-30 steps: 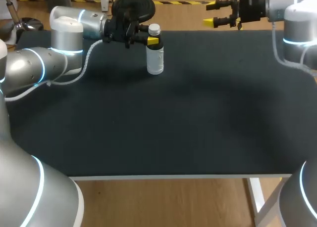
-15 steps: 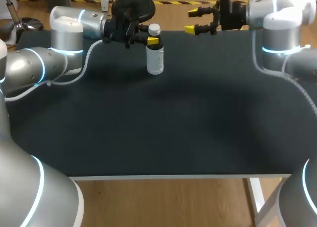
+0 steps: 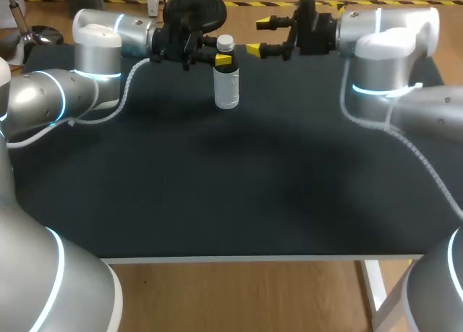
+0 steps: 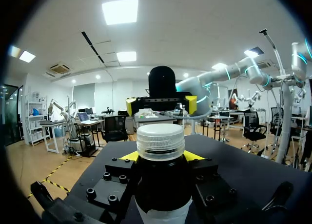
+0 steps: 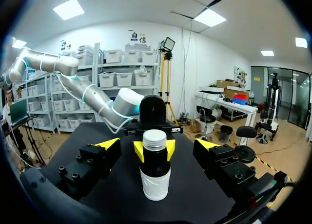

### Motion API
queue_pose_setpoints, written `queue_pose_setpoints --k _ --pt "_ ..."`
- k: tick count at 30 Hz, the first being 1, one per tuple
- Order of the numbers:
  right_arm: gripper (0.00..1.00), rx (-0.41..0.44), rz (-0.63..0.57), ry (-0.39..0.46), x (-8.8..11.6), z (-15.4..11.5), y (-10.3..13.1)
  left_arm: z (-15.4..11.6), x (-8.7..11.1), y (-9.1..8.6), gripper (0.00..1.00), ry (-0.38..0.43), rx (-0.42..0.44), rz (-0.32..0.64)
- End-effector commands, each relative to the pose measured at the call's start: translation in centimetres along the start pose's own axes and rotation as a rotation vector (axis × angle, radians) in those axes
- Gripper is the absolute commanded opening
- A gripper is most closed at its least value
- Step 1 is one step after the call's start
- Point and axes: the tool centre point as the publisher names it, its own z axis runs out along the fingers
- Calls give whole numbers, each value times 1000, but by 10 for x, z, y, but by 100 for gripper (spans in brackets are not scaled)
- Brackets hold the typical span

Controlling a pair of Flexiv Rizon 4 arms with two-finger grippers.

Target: Unscrew the bottle cap

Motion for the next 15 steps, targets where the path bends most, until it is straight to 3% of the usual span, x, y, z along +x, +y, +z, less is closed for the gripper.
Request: queue_pose_setpoints --k 1,15 --pt "100 -10 0 -90 13 6 1 -1 -5 3 0 12 5 -1" --pt "100 -38 30 -127 29 38 11 -1 -5 3 0 12 5 -1"
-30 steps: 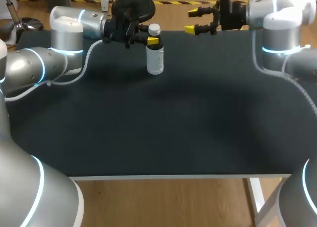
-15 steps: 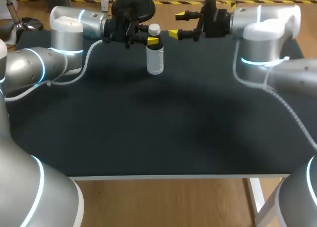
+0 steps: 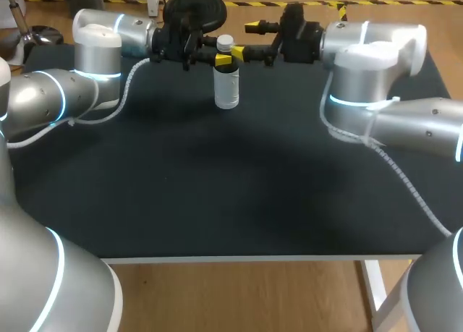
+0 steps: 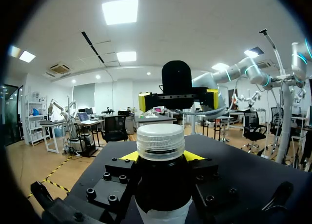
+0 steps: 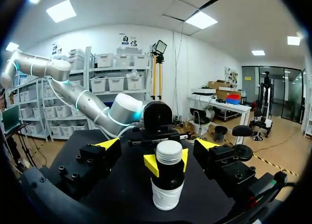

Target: Unscrew the bottle cap

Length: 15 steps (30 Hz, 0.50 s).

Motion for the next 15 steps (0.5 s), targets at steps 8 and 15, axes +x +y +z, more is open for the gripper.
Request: queue_pose_setpoints --k 8,15 --pt "100 -23 -9 -82 13 28 -4 -1 -5 3 0 12 5 -1" --pt "100 -40 -5 -89 18 39 -6 -1 -5 3 0 12 5 -1"
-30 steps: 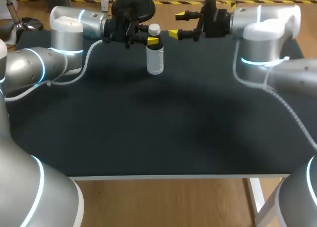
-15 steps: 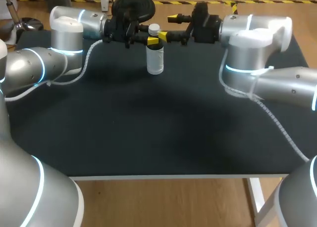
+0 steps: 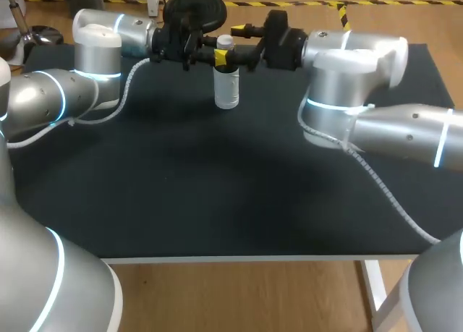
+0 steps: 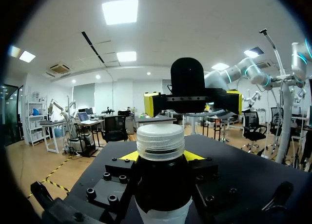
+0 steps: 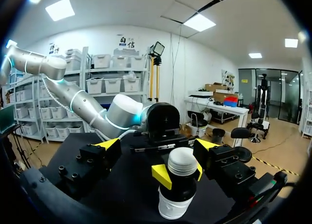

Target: Unscrew the bottle cap

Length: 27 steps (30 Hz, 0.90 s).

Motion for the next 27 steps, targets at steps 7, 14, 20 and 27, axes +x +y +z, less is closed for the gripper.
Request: queue_pose_setpoints --k 7,14,20,27 --pt "100 -21 16 -68 2 15 -10 -1 -5 3 0 12 5 -1" --pt "100 -33 44 -78 -1 18 -16 -1 -5 3 0 12 5 -1" --pt "100 -41 37 -99 -8 15 -14 -1 -5 3 0 12 5 -1" --pt "100 -36 29 -121 -19 11 -10 -1 -5 3 0 12 5 -1"
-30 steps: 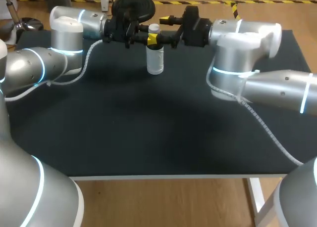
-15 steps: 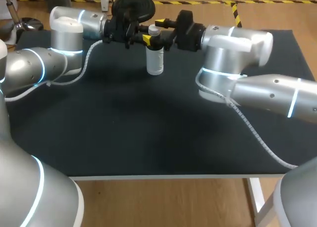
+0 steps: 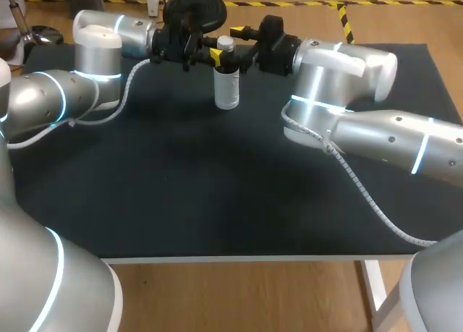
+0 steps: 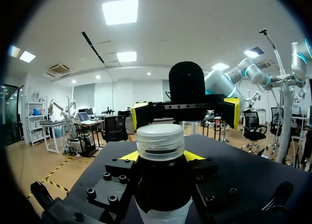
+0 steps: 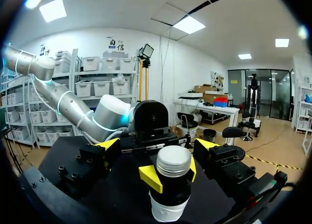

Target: Unscrew the bottle cap

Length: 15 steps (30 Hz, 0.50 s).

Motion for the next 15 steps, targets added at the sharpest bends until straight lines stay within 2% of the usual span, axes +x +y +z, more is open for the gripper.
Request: queue_pose_setpoints --k 1,15 --pt "100 -8 4 -15 -1 1 -1 -1 -5 2 0 13 3 -1" --pt "100 -21 34 -14 -7 7 -6 -1 -5 2 0 13 3 -1"
